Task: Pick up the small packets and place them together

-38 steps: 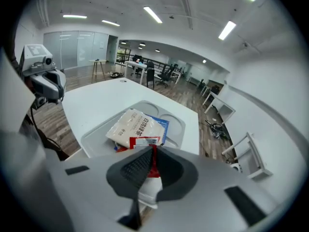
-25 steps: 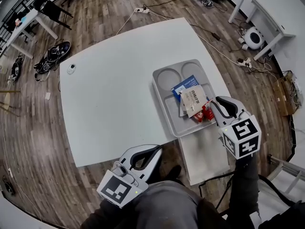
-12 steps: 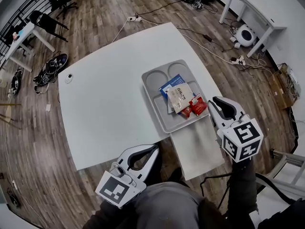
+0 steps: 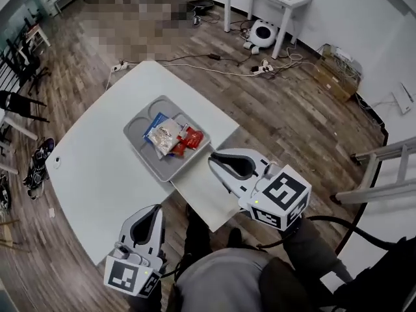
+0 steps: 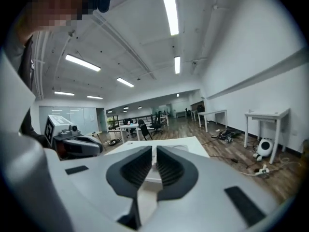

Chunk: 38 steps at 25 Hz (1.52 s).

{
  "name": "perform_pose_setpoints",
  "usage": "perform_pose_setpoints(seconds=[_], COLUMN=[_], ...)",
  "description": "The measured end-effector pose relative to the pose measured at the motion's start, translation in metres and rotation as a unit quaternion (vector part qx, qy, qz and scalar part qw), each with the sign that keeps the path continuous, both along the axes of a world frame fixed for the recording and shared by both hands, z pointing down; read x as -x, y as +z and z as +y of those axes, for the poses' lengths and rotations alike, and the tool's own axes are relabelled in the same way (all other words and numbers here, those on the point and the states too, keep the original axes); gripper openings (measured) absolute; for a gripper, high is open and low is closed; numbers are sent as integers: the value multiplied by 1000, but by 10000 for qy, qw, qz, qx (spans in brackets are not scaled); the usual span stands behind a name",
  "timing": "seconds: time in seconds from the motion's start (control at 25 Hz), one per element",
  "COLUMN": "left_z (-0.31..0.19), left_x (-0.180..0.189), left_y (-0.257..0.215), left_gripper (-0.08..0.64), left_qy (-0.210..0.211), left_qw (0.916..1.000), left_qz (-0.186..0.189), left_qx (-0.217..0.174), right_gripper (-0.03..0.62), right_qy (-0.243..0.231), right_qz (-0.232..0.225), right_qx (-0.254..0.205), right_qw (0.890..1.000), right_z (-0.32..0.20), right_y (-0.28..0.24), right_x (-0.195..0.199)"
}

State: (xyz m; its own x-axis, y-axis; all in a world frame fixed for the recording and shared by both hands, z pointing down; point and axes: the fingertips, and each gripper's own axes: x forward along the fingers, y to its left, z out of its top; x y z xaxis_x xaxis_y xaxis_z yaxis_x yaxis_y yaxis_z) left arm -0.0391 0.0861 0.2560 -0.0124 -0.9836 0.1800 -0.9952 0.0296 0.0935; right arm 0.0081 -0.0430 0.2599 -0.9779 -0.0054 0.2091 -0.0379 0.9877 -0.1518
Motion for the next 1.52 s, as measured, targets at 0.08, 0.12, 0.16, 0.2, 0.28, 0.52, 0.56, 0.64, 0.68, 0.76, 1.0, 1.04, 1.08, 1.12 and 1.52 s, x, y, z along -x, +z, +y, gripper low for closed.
perform_pose_setpoints(seconds=[0.08,0.12,0.16,0.2,0.28,0.52,0.56,0.64,0.68,0.76,1.0,1.04,1.08,1.12,1.52], left_z=[2,2,1,0,-1,-2,-3,-3,-4,-5,-7,-7,-7,-7,-9], left_x=[-11,-18,-26,-34,-47,-57,-57,-57,-58,-59,-66,-67,-68,-69,-79], left_y=[-6,-9,-11,-11,-8,-9,-10,-11,-12,-14,-18,-18,-19,-19,-22], left_gripper=[-9,-9,-9,-9,-9,-9,-9,-9,-9,-9,-9,-9,-9,-9,-9], left_qy=[-66,-45,26,131,326,475,479,490,497,518,611,627,644,660,837], left_qw=[9999,9998,9998,9998,9994,9988,9987,9986,9985,9984,9976,9975,9973,9972,9955], left_qz=[-132,-165,-173,-159,-115,-141,-154,-180,-193,-215,-273,-282,-291,-300,-366], left_qx=[-27,-38,-49,-48,-18,-45,-58,-84,-97,-122,-182,-190,-196,-201,-244], right_gripper=[25,21,17,12,6,5,5,5,5,5,3,3,3,3,3], right_qy=[-108,-154,-182,-196,-234,-193,-177,-146,-132,-113,-95,-87,-81,-78,-147], right_qz=[-258,-357,-434,-491,-570,-746,-751,-766,-777,-795,-804,-800,-802,-811,-886], right_qx=[165,255,346,426,532,480,450,385,355,312,182,161,149,148,140], right_qw=[9995,9989,9983,9977,9967,9959,9960,9962,9963,9963,9965,9966,9966,9966,9959], right_z=[15,22,27,32,41,57,57,58,58,57,56,56,55,55,64], right_y=[-1,-1,-2,-3,-7,-19,-21,-24,-26,-29,-34,-34,-35,-36,-36], right_x=[-15,-21,-26,-31,-38,-46,-47,-49,-51,-54,-58,-58,-59,-59,-55])
